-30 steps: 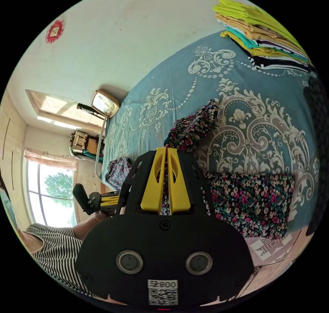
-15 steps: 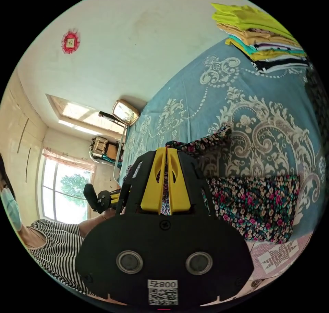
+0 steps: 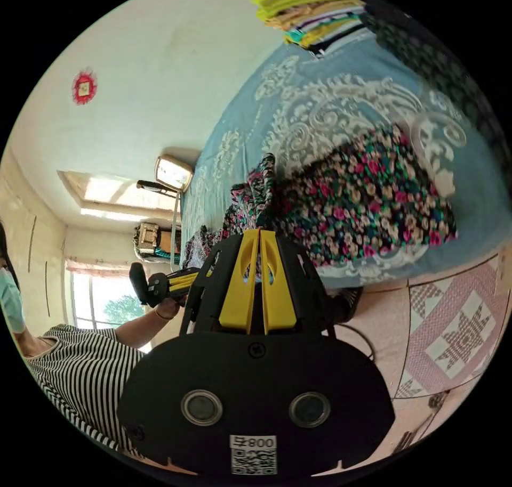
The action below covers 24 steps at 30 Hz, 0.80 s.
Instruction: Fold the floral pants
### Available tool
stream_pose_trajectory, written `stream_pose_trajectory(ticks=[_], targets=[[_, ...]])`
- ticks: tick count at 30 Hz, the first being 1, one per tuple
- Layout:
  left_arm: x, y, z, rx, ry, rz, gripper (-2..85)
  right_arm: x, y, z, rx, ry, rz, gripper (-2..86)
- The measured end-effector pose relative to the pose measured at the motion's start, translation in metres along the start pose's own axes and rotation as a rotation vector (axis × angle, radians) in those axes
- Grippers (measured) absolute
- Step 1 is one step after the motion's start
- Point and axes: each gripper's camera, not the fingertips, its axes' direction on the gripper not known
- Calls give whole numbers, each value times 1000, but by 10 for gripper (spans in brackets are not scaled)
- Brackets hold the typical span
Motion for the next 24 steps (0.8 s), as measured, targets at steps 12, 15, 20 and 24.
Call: stream_pose_trajectory(ticks=[12,15,20,24], targets=[[-54,-44,-3,127,216,-92,14,-15,0,-16,4,134,-68,43],[-78,-79,-1,182,236,-90,21,-41,-24,-9,6,177,-177,60],[-124,-159,25,190,287,-75,34,-70,-76,28,-49,237,-286,72],[-149,-194,49,172,335,-103,38,-80,-91,43,-75,280,-314,71]])
